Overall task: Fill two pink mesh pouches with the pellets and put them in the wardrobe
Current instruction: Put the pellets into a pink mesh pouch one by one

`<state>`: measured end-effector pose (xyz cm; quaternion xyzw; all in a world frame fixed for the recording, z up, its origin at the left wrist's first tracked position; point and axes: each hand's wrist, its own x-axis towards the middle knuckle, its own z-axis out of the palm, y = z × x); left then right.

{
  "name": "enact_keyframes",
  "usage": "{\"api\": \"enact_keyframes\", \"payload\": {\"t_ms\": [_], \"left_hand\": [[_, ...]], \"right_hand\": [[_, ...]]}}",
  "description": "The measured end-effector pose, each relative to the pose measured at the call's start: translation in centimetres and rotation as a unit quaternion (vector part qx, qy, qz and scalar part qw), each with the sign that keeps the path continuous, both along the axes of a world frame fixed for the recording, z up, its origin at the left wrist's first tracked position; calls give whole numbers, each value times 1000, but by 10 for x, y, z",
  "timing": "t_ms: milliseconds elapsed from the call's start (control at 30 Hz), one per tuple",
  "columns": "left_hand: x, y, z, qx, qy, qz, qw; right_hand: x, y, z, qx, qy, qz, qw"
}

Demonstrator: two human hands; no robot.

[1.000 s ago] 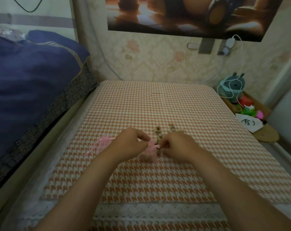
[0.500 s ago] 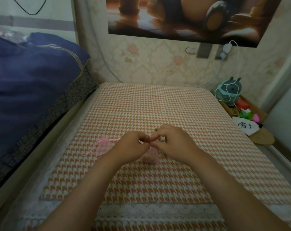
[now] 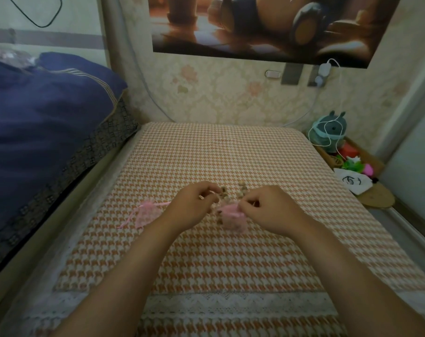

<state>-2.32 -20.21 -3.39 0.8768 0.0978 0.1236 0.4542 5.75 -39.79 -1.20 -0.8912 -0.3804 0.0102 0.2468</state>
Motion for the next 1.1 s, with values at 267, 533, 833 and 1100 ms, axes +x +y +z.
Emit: {"api": "enact_keyframes", "payload": {"t_ms": [267, 533, 833, 1100], "left_hand": [[15, -11, -26, 218, 76, -80, 970], [21, -13, -30, 262, 53, -88, 960], [19, -12, -5, 27, -89, 31, 995], [18, -32, -7, 104, -89, -80, 987]], "right_hand": [[3, -16, -4, -16, -7, -2, 1000], [4, -11, -3, -17, -8, 10, 1000], [5, -10, -3, -17, -10, 16, 1000], [9, -9, -5, -15, -21, 12, 1000]]}}
